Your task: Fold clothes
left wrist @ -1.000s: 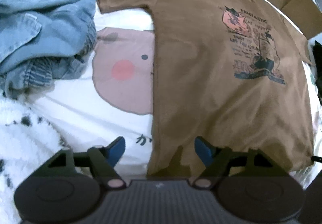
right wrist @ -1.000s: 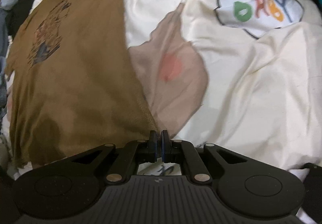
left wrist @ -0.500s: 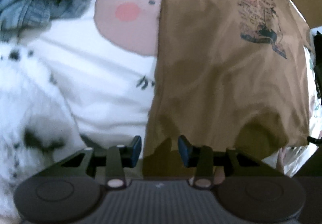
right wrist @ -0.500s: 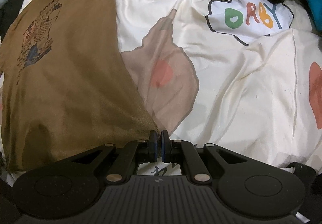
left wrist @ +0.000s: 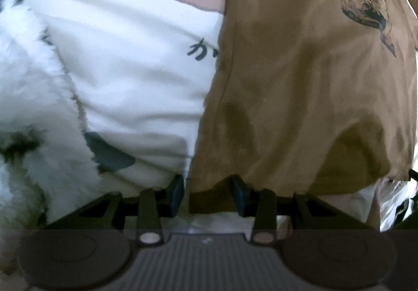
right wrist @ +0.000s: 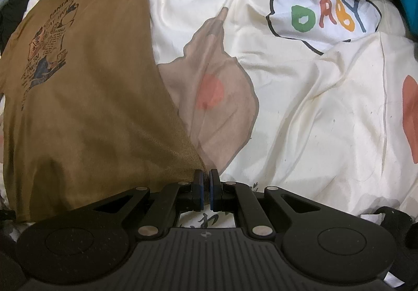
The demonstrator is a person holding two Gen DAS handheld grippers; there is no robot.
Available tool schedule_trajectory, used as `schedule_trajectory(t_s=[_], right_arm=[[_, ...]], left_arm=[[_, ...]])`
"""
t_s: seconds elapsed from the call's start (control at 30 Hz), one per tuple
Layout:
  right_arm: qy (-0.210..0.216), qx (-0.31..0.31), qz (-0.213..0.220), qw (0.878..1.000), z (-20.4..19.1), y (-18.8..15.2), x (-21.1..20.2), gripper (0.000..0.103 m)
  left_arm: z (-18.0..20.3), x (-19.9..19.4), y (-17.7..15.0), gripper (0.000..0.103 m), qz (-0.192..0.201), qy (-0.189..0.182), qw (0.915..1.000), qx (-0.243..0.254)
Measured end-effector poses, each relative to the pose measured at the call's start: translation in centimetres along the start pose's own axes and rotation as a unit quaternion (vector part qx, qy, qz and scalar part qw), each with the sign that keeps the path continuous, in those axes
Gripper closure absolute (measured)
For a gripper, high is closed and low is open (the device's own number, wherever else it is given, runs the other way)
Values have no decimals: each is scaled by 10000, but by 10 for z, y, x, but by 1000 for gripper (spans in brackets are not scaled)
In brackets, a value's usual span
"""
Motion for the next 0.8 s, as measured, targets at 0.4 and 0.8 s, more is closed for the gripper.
schedule_trajectory(t_s=[0.4, 0.8], right_arm=[[312, -30, -28, 9995, -14, -1, -19, 101], [595, -342, 150, 9975, -33, 21, -85, 101]], left_arm=[[2, -45, -11, 96, 100, -238, 9996, -133], [-9, -126, -17, 97, 525, -795, 9947, -397]])
Point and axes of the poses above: each gripper's, at about its wrist camera, not at the fingertips, and x roughly the way its jaws point, z to its right, y to its top, the point moved 10 cm from there along x, roughly the way its jaws point, and after that the axes turned 12 degrees about y, right-handed, at the moved point
